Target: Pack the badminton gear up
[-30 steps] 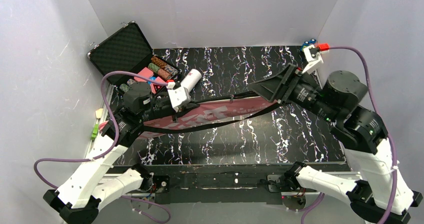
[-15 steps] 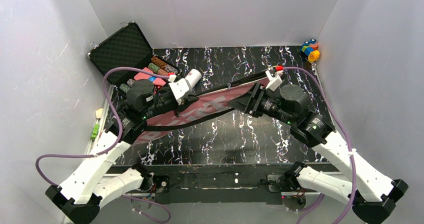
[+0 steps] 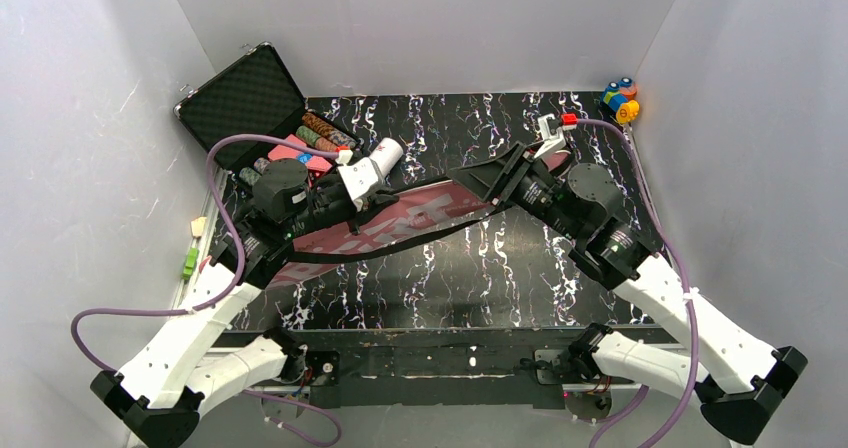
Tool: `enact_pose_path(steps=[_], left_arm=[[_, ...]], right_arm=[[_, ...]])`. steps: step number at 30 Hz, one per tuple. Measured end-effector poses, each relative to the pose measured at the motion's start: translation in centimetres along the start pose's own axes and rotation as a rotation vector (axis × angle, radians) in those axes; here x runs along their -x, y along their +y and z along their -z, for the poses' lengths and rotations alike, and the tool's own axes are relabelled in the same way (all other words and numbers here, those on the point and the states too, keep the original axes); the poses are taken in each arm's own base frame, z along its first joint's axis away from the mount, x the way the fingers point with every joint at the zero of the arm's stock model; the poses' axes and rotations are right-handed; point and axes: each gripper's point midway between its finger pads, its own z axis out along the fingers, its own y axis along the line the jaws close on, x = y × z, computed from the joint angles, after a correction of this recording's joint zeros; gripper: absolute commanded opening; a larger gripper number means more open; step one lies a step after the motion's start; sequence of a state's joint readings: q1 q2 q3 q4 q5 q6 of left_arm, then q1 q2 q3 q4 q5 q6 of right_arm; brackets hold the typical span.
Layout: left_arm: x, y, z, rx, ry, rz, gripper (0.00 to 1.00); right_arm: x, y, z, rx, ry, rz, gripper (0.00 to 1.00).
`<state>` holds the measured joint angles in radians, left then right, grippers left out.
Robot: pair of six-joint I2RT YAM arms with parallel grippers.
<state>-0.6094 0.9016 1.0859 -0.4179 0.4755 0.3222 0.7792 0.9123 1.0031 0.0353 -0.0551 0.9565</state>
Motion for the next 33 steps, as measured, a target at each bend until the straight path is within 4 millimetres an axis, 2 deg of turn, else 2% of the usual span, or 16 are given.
enact_pose_path(steps=[10, 24, 33], left_arm=[[0.1, 0.0, 0.1, -0.002, -0.003, -0.008, 0.00], [0.4, -0.1, 0.3, -0.003, -0.014, -0.018, 0.00], [1.1, 0.0, 0.6, -0.002, -0.027, -0.023, 0.00]], right_arm=[[-0.3, -0.3, -0.2, -0.011, 0.010, -0.012, 0.55], [-0.6, 0.7, 2.4, 0.010, 0.034, -0.037, 0.55], [-1.6, -0.9, 1.2, -0.037, 0.066, -0.044, 0.54]])
